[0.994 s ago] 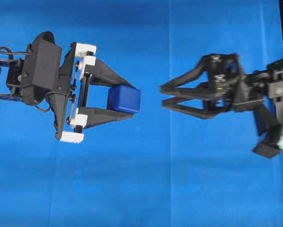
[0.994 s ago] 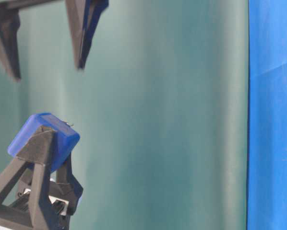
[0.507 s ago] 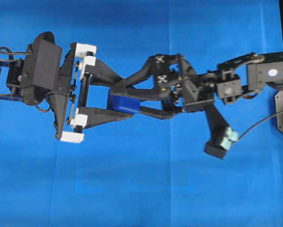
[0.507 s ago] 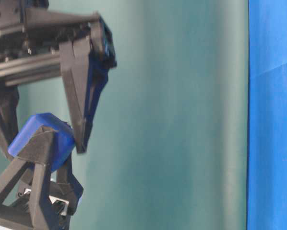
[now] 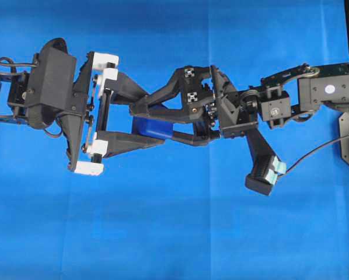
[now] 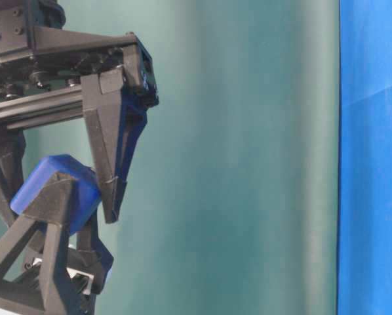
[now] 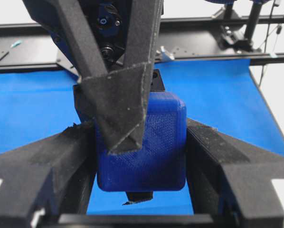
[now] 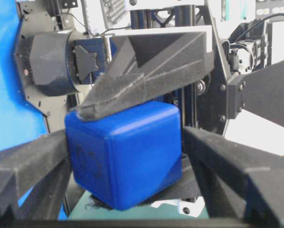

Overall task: Handover the blue block to the right arm after grasping it with the left arm, then place it in the designated position.
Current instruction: 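Close the right gripper on the cube beside the left gripper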

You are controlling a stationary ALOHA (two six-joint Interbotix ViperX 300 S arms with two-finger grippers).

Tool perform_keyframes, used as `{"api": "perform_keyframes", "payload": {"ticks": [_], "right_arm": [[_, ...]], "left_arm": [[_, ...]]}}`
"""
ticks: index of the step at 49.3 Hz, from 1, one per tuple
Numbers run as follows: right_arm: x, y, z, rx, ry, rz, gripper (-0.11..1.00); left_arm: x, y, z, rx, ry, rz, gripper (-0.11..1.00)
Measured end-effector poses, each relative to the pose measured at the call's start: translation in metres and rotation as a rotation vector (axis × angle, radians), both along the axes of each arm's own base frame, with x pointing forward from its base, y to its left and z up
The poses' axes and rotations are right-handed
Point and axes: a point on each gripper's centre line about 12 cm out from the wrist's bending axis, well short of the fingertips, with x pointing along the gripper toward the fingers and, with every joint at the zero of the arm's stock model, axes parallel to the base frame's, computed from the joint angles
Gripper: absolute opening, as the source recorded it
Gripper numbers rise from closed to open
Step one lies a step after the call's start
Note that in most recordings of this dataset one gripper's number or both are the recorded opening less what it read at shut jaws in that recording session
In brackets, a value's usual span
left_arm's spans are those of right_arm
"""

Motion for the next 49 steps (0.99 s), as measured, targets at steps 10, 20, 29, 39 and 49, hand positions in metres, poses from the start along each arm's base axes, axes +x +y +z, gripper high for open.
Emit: {"api": "perform_keyframes", "payload": {"ticks": [10,20,29,39,49], "right_arm": [[-0.0003,-0.0012,-0.0034,-0.016,0.030,-0.020,0.54],[0.0004,-0.0047,-0.0032,-0.025,0.054,-0.050,0.55],[0.0004,-0.0050,-0.0035,-0.024,0.057,-0.052,0.55],[0.0004,-0.0051,-0.0036,-0.023,0.058,-0.053,0.55],[0.0004,-0.0052,-0.0038,-0.022,0.059,-0.054,0.55]], "left_arm": [[0.0001,0.0006,0.0002,-0.006,-0.001,0.003,0.46],[0.0002,0.0017,0.0002,-0.006,-0.001,0.006,0.46],[0.0002,0.0023,0.0002,-0.006,-0.001,0.008,0.46],[0.0002,0.0023,0.0000,-0.007,0.001,0.008,0.46],[0.0001,0.0023,-0.0007,-0.005,0.007,0.008,0.46]]}}
